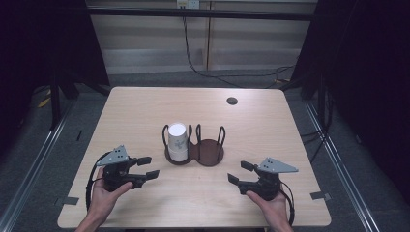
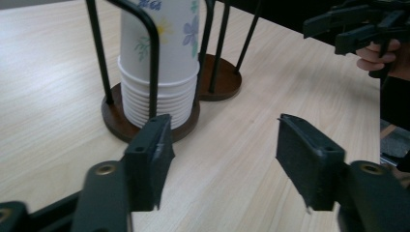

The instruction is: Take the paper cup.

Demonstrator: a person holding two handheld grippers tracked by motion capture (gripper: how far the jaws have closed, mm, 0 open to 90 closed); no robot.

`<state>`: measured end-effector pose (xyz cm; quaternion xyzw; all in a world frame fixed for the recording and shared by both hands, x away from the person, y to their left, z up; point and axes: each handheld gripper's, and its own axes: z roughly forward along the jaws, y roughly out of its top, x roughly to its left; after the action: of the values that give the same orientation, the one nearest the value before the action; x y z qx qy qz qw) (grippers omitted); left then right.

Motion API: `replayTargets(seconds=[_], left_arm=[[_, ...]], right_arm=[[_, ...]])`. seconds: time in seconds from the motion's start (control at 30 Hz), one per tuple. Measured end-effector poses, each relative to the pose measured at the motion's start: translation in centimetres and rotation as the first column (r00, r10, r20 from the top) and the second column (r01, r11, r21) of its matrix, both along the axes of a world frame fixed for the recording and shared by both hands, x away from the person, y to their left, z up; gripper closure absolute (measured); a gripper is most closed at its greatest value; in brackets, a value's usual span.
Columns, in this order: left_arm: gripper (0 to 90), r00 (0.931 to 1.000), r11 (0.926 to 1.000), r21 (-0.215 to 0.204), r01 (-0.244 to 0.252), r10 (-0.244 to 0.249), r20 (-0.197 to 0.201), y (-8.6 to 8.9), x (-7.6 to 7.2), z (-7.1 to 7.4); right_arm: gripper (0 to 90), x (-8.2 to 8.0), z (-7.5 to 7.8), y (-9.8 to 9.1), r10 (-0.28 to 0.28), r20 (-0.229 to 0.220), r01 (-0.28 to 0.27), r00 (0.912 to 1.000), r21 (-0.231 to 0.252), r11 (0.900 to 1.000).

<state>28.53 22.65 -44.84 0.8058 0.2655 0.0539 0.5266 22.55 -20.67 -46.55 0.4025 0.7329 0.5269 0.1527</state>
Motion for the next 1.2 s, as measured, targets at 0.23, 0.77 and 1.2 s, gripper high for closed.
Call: replayTargets(seconds=[0.23, 0.77, 1.2], left_arm=[[25.0, 0.9997, 1.0000, 0.006, 0.003, -0.003, -0.024, -0.1, 0.4, 0.5], [28.6, 0.9994, 0.9997, 0.020, 0.016, -0.016, 0.031, -1.1, 0.6, 3.1], [28.6, 0.9984, 0.9996, 0.022, 0.019, -0.020, 0.053, -2.6, 2.5, 5.3]], right_arm=[[27.4, 0.1, 0.0, -0.1, 0.003, -0.022, -0.003, 0.9998, 0.017, 0.9999], [25.5, -0.1, 0.1, -0.1, 0.015, -0.024, -0.015, 0.9996, -0.009, 0.9998], [24.5, 0.1, 0.0, 0.1, 0.030, -0.028, -0.030, 0.9992, -0.013, 0.9995]])
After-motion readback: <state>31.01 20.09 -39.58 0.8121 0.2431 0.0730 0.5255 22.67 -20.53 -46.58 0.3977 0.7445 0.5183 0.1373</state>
